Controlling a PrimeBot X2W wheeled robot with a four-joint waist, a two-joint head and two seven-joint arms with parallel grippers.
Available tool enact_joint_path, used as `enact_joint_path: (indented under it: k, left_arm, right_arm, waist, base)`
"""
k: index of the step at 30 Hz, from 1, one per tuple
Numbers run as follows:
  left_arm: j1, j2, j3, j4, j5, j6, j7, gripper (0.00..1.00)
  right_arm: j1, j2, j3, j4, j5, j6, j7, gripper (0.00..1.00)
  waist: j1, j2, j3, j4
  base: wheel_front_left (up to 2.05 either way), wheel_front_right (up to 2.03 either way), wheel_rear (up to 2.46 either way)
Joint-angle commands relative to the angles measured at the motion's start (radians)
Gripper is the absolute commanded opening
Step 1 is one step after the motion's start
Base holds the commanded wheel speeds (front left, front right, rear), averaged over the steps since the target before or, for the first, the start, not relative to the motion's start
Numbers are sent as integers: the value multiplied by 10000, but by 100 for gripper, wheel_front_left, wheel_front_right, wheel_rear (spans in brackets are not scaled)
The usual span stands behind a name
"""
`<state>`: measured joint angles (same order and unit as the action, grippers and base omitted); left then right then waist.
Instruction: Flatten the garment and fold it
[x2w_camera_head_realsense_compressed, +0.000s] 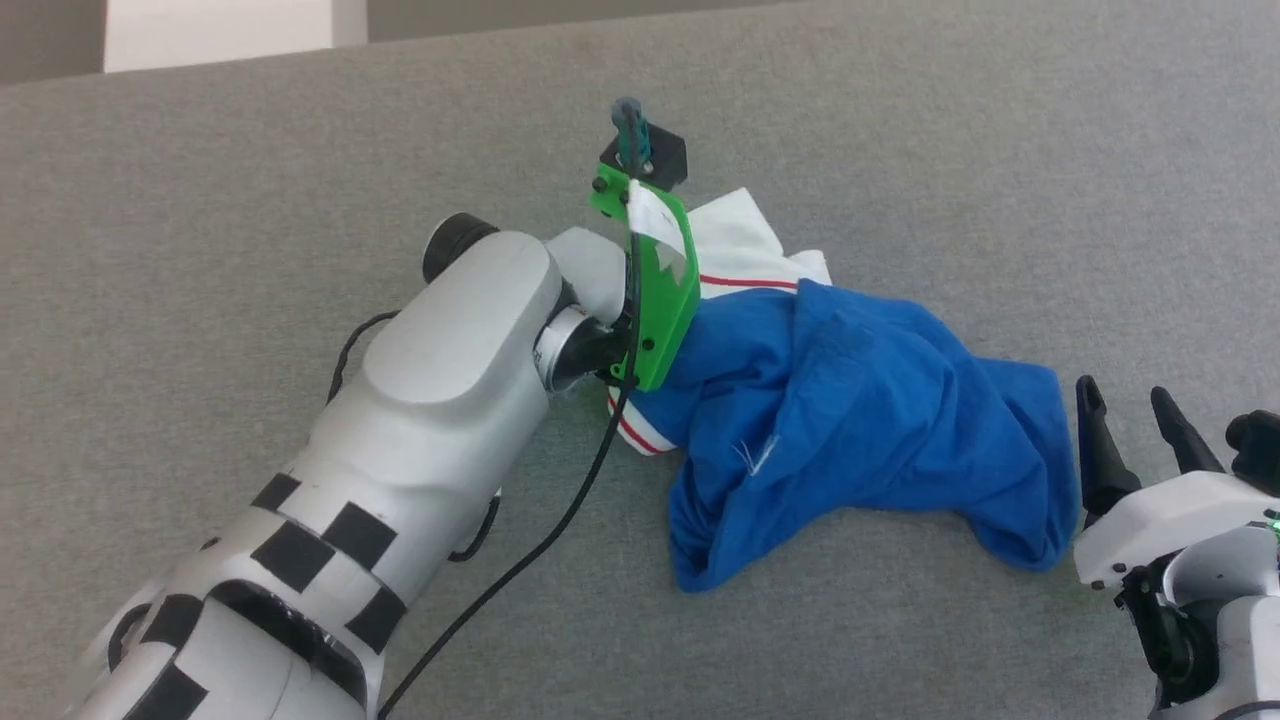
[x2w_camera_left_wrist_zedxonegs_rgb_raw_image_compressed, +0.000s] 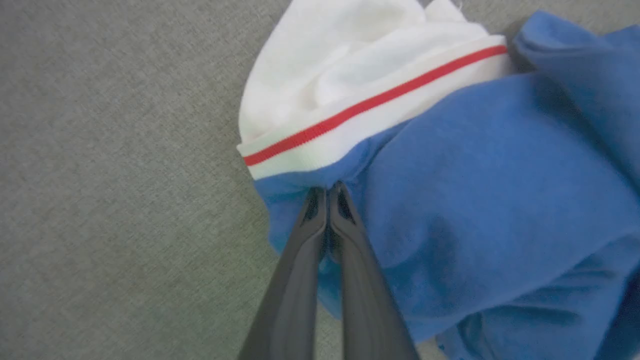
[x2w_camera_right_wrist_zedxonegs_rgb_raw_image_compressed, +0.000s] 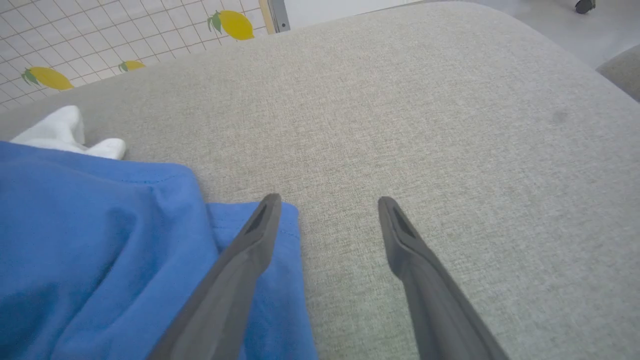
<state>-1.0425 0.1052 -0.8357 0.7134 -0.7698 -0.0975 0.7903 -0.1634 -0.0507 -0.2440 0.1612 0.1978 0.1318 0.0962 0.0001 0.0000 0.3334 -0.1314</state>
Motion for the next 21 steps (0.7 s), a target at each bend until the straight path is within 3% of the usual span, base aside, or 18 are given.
enact_joint_path:
  k: [1, 12, 16, 21]
  left_arm:
    - [127, 13, 110, -92, -147, -95, -224, 0]
    - [385, 458, 1076, -719, -822, -6, -1443, 0]
    - [956, 1073, 1407, -1304, -954, 247, -1743, 0]
    - [2358, 2059, 1938, -2404, -1254, 889, -2061, 0]
  right_arm:
    - [-2, 5, -32, 12, -51, -11, -59, 100]
    - [254, 5, -143, -72, -156, -11, 102, 100]
    - [405, 5, -165, -141, -182, -11, 168, 100]
    - [558, 5, -135, -200, -166, -11, 235, 100]
  waist:
    - [-1, 0, -223, 200]
    - [-1, 0, -942, 882]
    - [-1, 0, -1212, 1173]
    - [-1, 0, -1462, 1525]
  base:
    - [0, 0, 0]
    - [0, 0, 0]
    - [0, 0, 0]
    - [0, 0, 0]
